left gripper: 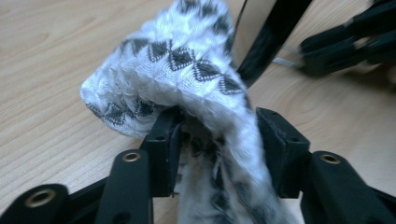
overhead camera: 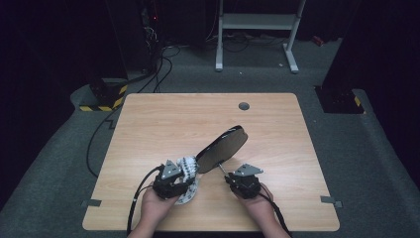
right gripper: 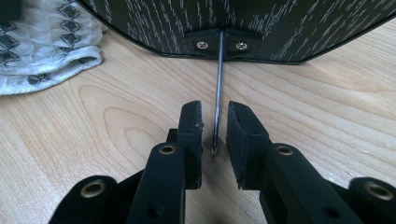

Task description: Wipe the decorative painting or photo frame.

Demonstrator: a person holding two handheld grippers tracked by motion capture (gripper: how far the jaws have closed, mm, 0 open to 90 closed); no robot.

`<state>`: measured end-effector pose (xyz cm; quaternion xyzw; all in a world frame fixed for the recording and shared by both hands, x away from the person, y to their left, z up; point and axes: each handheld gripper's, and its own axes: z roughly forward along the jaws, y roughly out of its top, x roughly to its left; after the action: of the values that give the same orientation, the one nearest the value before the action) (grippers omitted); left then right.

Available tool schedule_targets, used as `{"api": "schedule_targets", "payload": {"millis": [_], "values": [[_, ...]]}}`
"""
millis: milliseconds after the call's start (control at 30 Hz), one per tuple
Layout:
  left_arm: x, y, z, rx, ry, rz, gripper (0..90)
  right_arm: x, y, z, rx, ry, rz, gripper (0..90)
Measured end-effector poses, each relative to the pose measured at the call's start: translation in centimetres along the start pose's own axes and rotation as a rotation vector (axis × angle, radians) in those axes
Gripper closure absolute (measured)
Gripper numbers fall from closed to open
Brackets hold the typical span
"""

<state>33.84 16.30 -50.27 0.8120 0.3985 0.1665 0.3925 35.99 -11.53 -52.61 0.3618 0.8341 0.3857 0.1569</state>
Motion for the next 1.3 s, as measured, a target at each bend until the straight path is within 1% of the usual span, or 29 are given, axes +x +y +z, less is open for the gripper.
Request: {"api": "schedule_targets", "payload": {"millis": [67,133,200,267,333,367,400,433,567,667,767,833,967,1067,1133,1167,1200,1300], "values": [[0.0,-0.3,0.2,0.013,0.001,0.009,67.1,0.0,0.0,0.0,0.003,0.0,-0.002,76.3],[0.0,-0.4,-0.2,-0.005,0.011,0.02,74.7,0.0,0.1,0.1,0.004,0.001,0.005,76.5],[0.3,-0.4,-1.0,-0.036,0.012,0.017,76.8,-0.1,0.1,0.1,0.001,0.006,0.01,77.0],[0.5,-0.4,-2.4,-0.114,0.0,0.009,77.6,-0.1,0.2,0.2,0.002,0.006,0.008,79.7],[0.5,-0.2,-3.9,-0.19,-0.003,0.015,77.9,-0.1,0.3,0.3,0.005,0.005,0.019,84.8],[0.5,-0.1,-4.6,-0.226,-0.003,0.019,78.0,-0.1,0.3,0.4,0.005,0.001,0.009,86.8],[0.4,0.1,-5.1,-0.248,-0.002,0.019,78.1,-0.1,0.3,0.4,0.006,-0.002,0.009,87.2],[0.2,0.4,-5.8,-0.284,0.0,0.027,78.1,-0.1,0.4,0.4,0.008,-0.002,0.013,88.0],[-0.7,1.3,-7.5,-0.368,-0.012,0.055,78.1,0.0,0.4,0.5,0.007,-0.019,0.002,89.2],[-1.4,1.8,-8.6,-0.43,-0.022,0.065,78.1,0.1,0.4,0.5,0.007,-0.025,-0.005,89.2],[-2.0,2.3,-9.6,-0.463,-0.024,0.078,78.1,0.1,0.4,0.5,0.007,-0.026,-0.007,89.2],[-2.2,2.6,-10.2,-0.489,-0.029,0.08,78.1,0.1,0.4,0.5,0.007,-0.025,-0.003,89.2],[-2.7,3.7,-11.2,-0.544,-0.056,0.085,78.0,0.1,0.4,0.5,0.01,-0.023,0.002,89.2],[-3.6,5.0,-11.8,-0.572,-0.075,0.117,78.0,0.2,0.4,0.6,0.009,-0.028,-0.006,89.2],[-4.1,6.0,-11.7,-0.575,-0.075,0.137,77.8,0.2,0.4,0.5,0.01,-0.029,-0.007,89.2],[-4.3,6.4,-11.5,-0.57,-0.077,0.144,77.7,0.2,0.4,0.5,0.01,-0.029,-0.007,89.2],[-4.5,6.8,-11.3,-0.568,-0.082,0.145,77.6,0.2,0.4,0.5,0.009,-0.029,-0.004,89.2],[-5.2,8.0,-10.2,-0.55,-0.071,0.171,77.0,0.2,0.4,0.6,0.008,-0.028,-0.004,89.2]]}}
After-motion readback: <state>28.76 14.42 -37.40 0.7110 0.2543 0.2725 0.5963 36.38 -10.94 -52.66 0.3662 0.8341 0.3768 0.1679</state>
